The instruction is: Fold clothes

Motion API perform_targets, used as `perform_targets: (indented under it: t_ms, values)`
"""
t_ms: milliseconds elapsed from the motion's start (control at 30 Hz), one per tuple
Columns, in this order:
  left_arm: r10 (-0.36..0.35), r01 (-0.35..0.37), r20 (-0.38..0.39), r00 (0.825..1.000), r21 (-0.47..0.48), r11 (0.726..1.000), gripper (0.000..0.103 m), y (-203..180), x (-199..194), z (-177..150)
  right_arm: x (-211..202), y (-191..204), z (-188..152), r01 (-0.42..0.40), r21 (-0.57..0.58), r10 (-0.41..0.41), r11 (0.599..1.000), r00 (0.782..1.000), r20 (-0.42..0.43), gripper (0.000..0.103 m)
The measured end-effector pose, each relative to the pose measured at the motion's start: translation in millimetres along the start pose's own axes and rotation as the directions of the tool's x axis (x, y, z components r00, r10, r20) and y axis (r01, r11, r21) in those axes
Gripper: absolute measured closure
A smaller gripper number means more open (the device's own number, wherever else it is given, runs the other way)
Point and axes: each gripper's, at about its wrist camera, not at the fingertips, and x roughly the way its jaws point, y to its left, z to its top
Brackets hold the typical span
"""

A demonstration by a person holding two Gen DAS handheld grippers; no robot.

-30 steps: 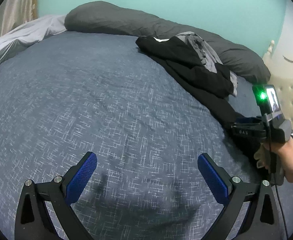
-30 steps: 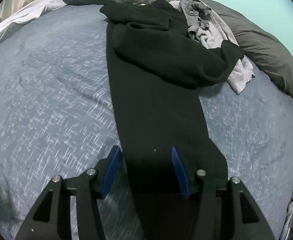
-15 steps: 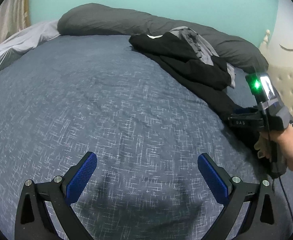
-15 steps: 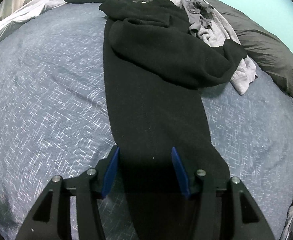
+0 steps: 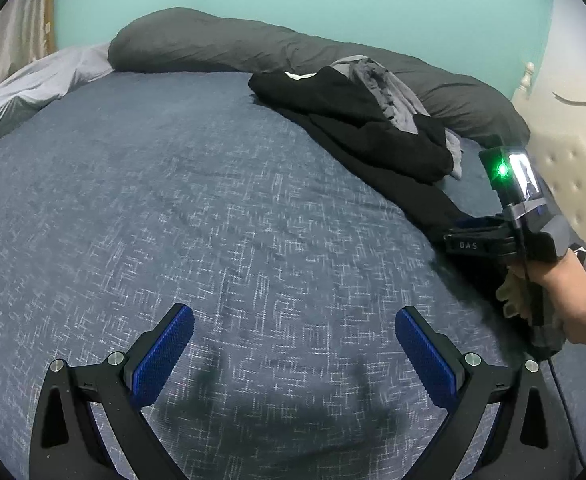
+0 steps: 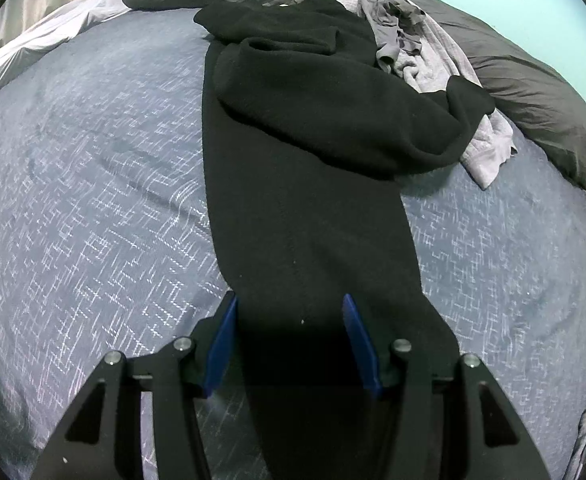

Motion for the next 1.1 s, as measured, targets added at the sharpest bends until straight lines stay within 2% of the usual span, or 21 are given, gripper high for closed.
perform_targets:
  t_ms: [200, 633, 700, 767, 833, 1000, 1100]
  values:
    - [0.034, -0.034, 0.002, 0.999, 0.010, 0.999, 0.000, 0.8, 0.6, -0.8, 2.5, 1.5, 2.6, -0.001, 0.003, 0.001, 1.000, 1.000, -0.002, 0.049]
    - [0.042, -0.042, -0.024, 0.999, 0.012, 0.999, 0.000, 2.9, 8.3, -4.0, 6.3, 4.5, 4.8, -0.017, 0.004, 0.017, 1.000, 1.000, -0.013, 0.050]
    - [0.040, -0.039, -0.023, 0.999, 0.015, 0.999, 0.000, 3.0, 8.0, -3.9, 5.9, 4.1, 4.2, -0.026, 0.006, 0.026, 1.000, 1.000, -0.011, 0.062]
    - [0.034, -0.034, -0.012, 0.999, 0.011, 0.999, 0.000, 3.7, 6.0, -3.7, 4.0, 3.3, 3.5, -0.029, 0.009, 0.029, 1.000, 1.000, -0.003, 0.084]
    - [0.038, -0.037, -0.007, 0.999, 0.009, 0.999, 0.000, 4.4, 5.0, -3.2, -0.4, 0.3, 2.7, -0.042, 0.026, 0.041, 0.999, 0.999, 0.014, 0.093]
    - [0.040, -0.040, -0.014, 0.999, 0.002, 0.999, 0.000, 6.3, 6.9, -4.0, -29.8, 2.6, -9.9, -0.079, -0.015, 0.080, 0.997, 0.993, 0.088, 0.096]
    - [0.044, -0.044, 0.013, 0.999, 0.001, 0.999, 0.000, 5.8, 1.8, -3.6, -44.3, -6.8, 3.1, -0.100, -0.037, 0.104, 0.994, 0.984, 0.142, 0.096]
